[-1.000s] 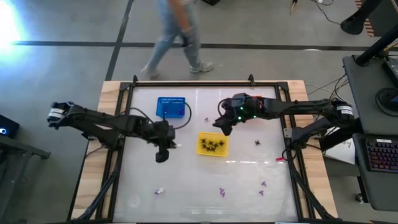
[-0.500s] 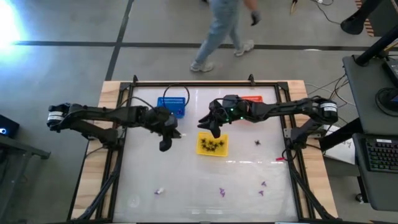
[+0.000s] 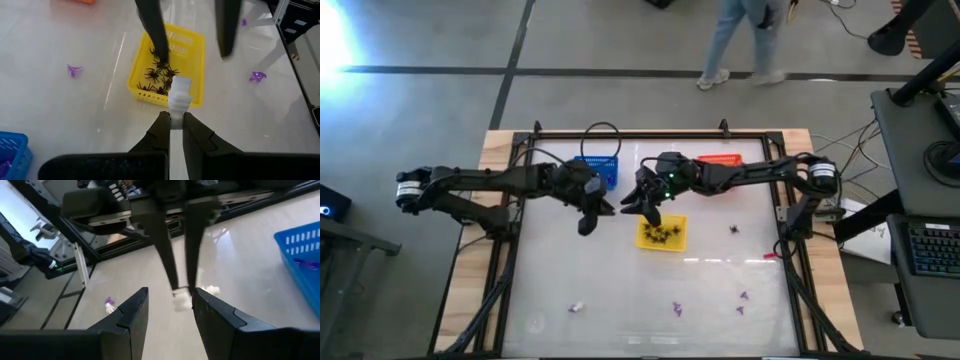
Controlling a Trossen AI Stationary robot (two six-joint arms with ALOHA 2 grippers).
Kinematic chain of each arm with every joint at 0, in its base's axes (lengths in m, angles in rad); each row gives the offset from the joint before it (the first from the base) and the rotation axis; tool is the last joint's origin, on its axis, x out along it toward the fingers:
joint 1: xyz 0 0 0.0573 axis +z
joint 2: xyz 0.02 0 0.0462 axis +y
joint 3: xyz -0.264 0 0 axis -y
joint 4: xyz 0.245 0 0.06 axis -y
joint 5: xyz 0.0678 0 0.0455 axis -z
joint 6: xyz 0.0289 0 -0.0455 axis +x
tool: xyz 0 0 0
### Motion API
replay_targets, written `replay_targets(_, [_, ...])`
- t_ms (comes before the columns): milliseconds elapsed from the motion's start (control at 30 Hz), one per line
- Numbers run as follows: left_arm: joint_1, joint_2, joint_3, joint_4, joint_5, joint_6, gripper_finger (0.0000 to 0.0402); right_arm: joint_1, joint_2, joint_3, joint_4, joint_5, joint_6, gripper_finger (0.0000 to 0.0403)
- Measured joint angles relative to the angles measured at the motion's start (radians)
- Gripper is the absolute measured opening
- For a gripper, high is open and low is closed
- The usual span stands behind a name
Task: Sort Halloween decoration
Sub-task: Put the white skeleton toy into the orange bin
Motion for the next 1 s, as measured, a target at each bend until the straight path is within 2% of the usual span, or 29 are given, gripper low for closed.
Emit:
replay_targets(333, [0.013,0.000,0.000,0.003,-0.001,0.004,0.0000,0.001,0.056,0.103,-0.148,0.000,-0.058,0.0144])
replay_targets(667, [0.019,-0.002,0.000,0.021,-0.002,0.011,0.0000,0.006,0.066,0.112,-0.153,0.032,-0.070,0.0140])
replay_targets(1000, [0.020,0.001,0.000,0.043,-0.005,0.011,0.0000,0.005,0.086,0.115,-0.154,0.062,-0.062,0.0093])
